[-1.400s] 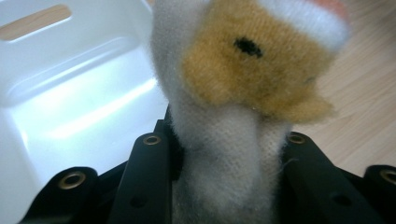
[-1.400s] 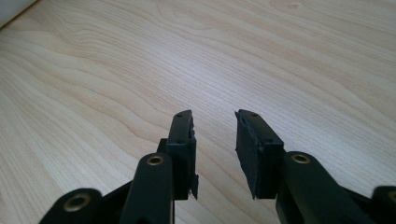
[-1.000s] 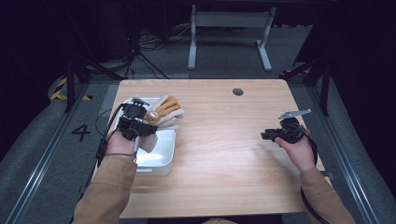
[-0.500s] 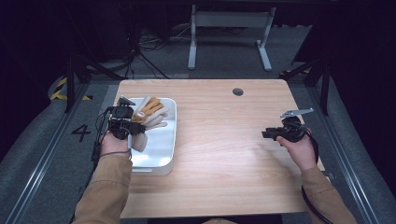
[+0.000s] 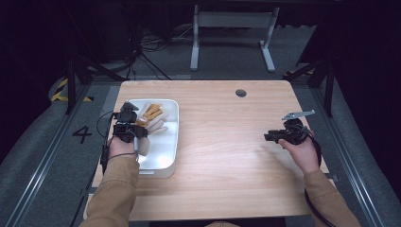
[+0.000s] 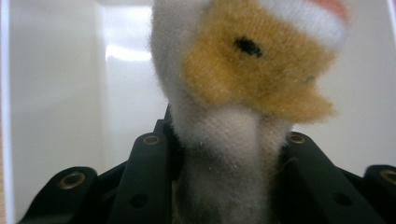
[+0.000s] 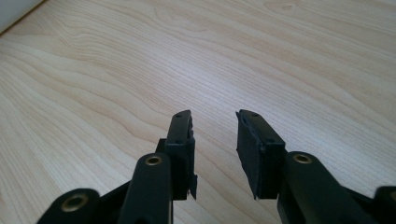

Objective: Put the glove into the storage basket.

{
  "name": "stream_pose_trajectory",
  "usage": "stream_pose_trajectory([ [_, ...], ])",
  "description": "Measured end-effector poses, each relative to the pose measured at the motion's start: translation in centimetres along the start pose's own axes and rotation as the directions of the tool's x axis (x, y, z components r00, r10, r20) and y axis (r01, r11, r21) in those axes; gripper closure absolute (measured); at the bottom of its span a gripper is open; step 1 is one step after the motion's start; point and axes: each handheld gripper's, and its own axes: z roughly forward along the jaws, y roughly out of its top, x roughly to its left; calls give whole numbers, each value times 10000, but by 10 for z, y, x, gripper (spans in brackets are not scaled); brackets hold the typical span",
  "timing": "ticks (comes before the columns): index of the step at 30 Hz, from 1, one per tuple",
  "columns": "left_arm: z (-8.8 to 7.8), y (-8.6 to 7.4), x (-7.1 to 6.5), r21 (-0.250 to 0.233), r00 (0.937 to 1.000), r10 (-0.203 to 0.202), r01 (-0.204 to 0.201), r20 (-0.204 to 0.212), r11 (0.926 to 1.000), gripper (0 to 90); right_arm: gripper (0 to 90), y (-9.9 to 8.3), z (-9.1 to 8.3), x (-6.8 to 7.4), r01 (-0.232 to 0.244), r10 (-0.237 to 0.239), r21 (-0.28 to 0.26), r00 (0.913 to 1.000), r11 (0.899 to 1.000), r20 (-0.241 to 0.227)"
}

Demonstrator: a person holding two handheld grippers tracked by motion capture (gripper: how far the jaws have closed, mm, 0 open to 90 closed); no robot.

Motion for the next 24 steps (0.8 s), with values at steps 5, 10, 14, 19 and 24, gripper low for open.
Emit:
stream_pose_trajectory([
  [5, 12, 2, 1, 167, 9998, -195, 195, -1, 9997, 683, 665, 0, 0, 0, 4, -4, 0, 10000, 10000, 11],
  [10, 22, 3, -1, 284, 9996, -275, 275, -15, 9992, 683, 663, -1, 1, 0, -16, 16, 22, 10000, 10000, 29],
  [14, 29, 4, 2, 419, 9991, -417, 415, 19, 9983, 683, 663, -1, 2, -1, -50, 50, 46, 10000, 10000, 36],
  [19, 37, 3, 6, 618, 9978, -664, 663, 2, 9959, 683, 662, -2, 2, -1, -53, 53, 47, 10000, 10000, 41],
  [24, 40, 4, 5, 757, 9970, -742, 755, -202, 9943, 682, 660, -2, 3, 0, -27, 27, 85, 10000, 10000, 52],
])
